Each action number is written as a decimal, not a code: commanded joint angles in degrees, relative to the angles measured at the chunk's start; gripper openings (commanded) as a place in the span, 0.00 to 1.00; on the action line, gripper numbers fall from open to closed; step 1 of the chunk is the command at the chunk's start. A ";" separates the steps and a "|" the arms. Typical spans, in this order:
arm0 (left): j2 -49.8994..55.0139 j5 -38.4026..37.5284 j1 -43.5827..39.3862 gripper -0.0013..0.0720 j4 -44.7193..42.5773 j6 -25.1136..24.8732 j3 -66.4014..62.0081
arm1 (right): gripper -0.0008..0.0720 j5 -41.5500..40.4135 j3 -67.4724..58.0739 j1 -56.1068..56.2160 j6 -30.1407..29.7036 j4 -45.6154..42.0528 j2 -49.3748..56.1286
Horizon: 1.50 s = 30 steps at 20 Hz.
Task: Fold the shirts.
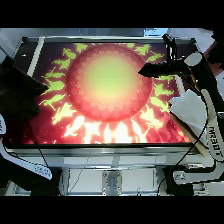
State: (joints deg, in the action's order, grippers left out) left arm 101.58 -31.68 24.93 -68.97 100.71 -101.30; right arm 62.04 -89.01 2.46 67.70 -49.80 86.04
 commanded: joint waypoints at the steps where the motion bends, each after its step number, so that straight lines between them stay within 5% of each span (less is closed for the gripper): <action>1: -4.28 -13.22 -5.97 0.03 16.46 -20.79 -7.87 | 0.63 0.72 0.02 0.07 0.02 0.33 0.02; 4: -5.55 -24.39 -14.01 0.03 26.18 -25.75 -16.96 | 0.63 3.30 0.02 0.07 0.00 0.31 0.02; 9: -7.78 -31.93 -29.00 0.03 44.59 -27.34 -18.58 | 0.63 10.84 0.02 0.07 -0.07 -0.17 0.02; 13: -7.91 -33.22 -39.36 0.03 45.64 -28.55 -18.56 | 0.63 18.45 0.02 0.00 -0.24 -6.49 0.02; 17: -7.96 -36.20 -42.12 0.03 32.74 -23.21 -17.27 | 0.63 21.42 0.02 0.00 3.76 -29.79 0.02; 20: -7.93 -44.70 -42.29 0.03 13.33 -17.40 -12.33 | 0.63 20.65 0.02 0.00 4.52 -39.58 0.02; 25: -7.93 -52.37 -42.40 0.03 -25.77 -5.77 -0.94 | 0.63 15.28 0.04 0.02 4.52 -34.82 0.02; 29: -7.93 -47.67 -42.40 0.04 -32.17 -2.84 3.76 | 0.63 8.50 0.04 0.04 4.48 -24.11 0.07; 30: -7.96 -45.18 -42.40 0.13 -32.44 -1.79 3.58 | 0.63 7.10 0.04 0.04 4.46 -22.05 0.07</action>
State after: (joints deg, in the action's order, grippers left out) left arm 93.69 -80.31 -17.41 -92.90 95.15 -100.05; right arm 74.28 -88.97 2.50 72.10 -78.74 86.06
